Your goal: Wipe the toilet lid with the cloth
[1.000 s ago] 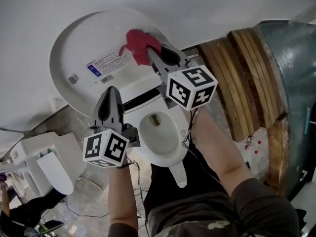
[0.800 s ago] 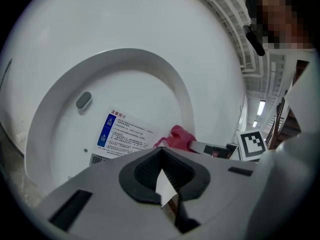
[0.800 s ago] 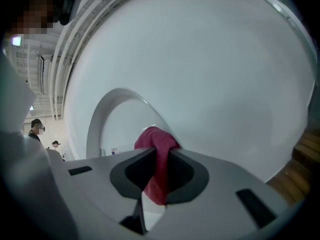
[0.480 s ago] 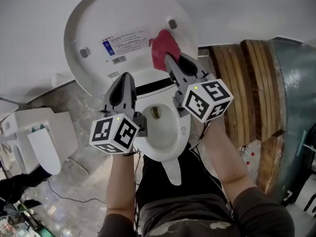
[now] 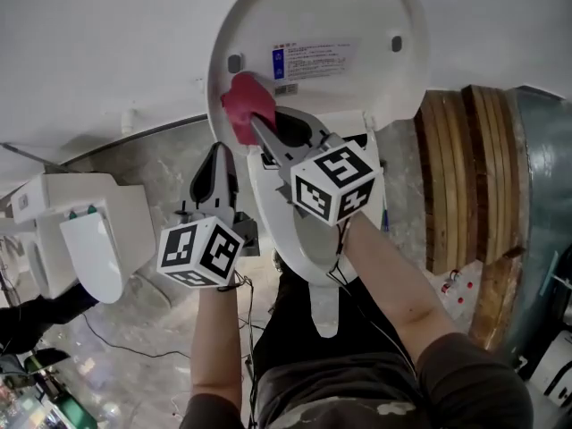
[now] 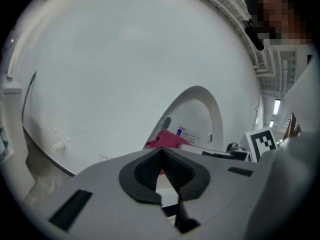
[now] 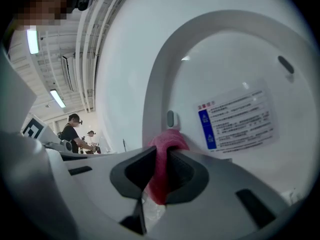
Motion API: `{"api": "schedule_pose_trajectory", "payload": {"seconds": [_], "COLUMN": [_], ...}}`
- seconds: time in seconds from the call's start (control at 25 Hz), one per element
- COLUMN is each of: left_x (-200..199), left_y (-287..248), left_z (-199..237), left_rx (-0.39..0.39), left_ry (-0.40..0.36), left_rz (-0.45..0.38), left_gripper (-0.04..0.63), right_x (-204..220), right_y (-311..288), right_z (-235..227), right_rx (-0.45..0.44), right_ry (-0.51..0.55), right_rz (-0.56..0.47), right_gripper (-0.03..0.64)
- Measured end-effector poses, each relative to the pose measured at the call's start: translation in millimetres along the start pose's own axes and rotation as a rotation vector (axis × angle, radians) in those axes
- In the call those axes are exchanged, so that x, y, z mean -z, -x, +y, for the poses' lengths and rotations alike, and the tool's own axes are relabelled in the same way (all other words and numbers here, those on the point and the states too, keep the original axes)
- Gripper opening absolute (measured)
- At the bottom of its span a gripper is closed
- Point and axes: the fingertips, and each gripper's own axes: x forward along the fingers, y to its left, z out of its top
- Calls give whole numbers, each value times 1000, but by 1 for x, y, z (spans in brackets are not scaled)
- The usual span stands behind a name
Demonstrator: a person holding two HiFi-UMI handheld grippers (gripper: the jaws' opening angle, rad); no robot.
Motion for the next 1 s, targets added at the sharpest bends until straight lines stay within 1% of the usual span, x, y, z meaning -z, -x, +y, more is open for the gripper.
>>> {"api": "schedule_pose_trajectory", "payload": {"seconds": [0.08, 0.16, 0.32, 0.44, 0.68, 1.0], "left_x": [4, 10, 13, 16, 23, 46], "left_y": [5, 7, 5, 1, -16, -54], "left_z": [12, 20, 29, 24, -10, -81], "left_rx": [5, 14, 32, 45, 77, 123], "left_ry": [-2, -6, -14, -18, -14, -17], "left_rz": [18, 36, 51, 59, 69, 89], "left_gripper": [6, 6, 6, 6, 6, 6], "right_x": [4, 7, 7, 7, -2, -21], "right_y": [-16, -26, -28, -16, 25, 102], "right_z": [8, 7, -9, -27, -70, -151], "right_rx": [-1, 19, 76, 120, 198, 305], "right_ry": [2, 1, -27, -46, -64, -98], "right_rz": [2, -5, -31, -39, -60, -102], "right_gripper": [49, 49, 49, 49, 49, 49]}}
